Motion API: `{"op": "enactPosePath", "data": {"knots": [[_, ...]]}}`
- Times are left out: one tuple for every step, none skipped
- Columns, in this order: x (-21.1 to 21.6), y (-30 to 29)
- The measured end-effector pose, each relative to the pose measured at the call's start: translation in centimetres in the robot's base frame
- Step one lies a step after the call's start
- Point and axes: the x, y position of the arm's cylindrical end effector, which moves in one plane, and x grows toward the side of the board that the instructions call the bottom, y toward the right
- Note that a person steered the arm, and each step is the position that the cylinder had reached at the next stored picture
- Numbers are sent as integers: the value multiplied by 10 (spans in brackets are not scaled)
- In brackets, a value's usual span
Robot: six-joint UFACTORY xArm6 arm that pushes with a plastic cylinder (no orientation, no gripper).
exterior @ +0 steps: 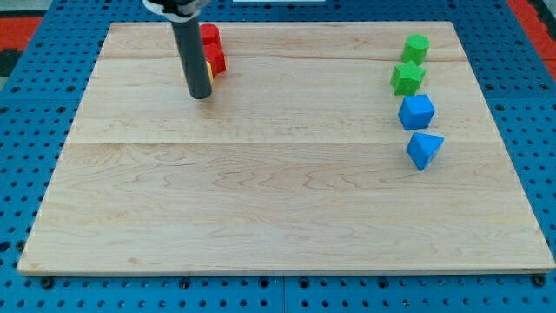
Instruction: Move the blue blocks to the bottom left of green star
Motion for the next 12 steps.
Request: {"op": "enactPosePath", "data": {"knots": [[63,49],[142,148],[184,249],[182,295],[157,297],[132,294],[103,291],[77,284],[55,283],[41,283],[49,285],[61,328]]}}
